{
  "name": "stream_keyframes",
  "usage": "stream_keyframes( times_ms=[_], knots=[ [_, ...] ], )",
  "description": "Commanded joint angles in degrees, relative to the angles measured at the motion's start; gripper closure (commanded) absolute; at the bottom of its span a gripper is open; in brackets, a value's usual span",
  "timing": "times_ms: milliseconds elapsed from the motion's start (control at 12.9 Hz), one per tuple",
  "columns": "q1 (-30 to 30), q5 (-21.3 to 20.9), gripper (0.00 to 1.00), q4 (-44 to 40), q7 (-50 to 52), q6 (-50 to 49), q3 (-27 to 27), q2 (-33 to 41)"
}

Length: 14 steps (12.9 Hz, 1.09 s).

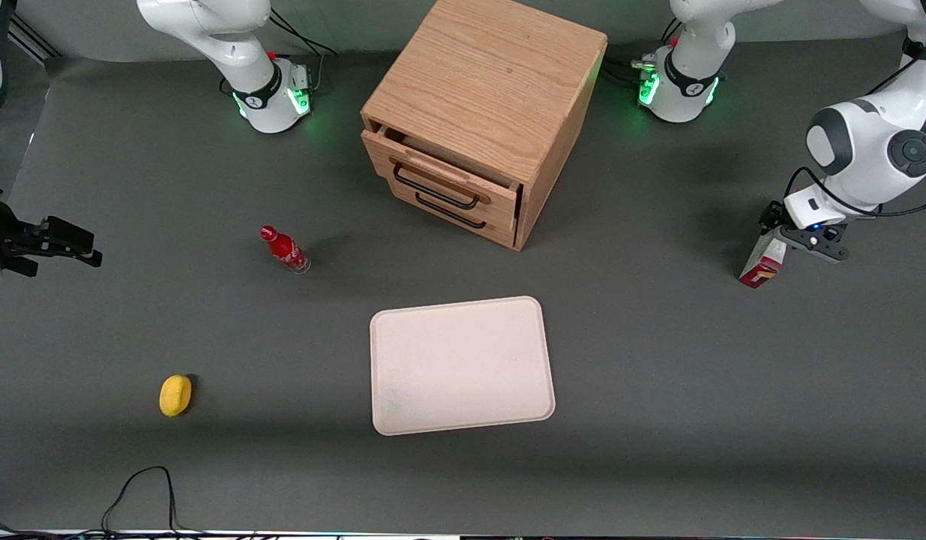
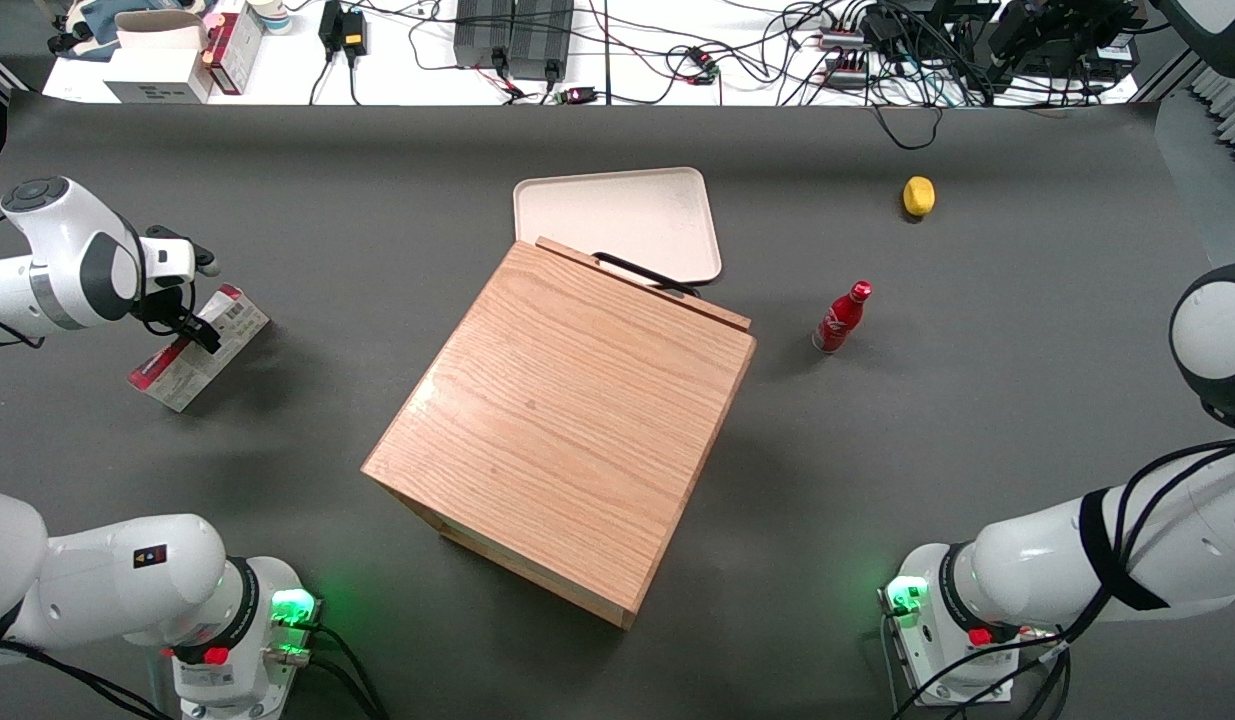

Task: Place red cookie box on tray
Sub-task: 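Lift the cookie box off the table with the left gripper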

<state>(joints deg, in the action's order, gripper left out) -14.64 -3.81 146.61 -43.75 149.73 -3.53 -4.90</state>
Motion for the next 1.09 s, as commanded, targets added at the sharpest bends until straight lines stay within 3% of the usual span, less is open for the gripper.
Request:
stream_keyframes(
  times_ms=[0, 543, 1009],
  knots=[
    [0.0, 0.1, 1.00, 0.3, -0.7, 0.0, -0.2, 0.2],
    [0.6, 0.0, 1.00, -4.3, -1.1, -4.2, 0.1, 4.7],
    [3.8, 0.0, 1.00, -40.2, 5.5, -50.3, 3.8, 3.7]
  ],
)
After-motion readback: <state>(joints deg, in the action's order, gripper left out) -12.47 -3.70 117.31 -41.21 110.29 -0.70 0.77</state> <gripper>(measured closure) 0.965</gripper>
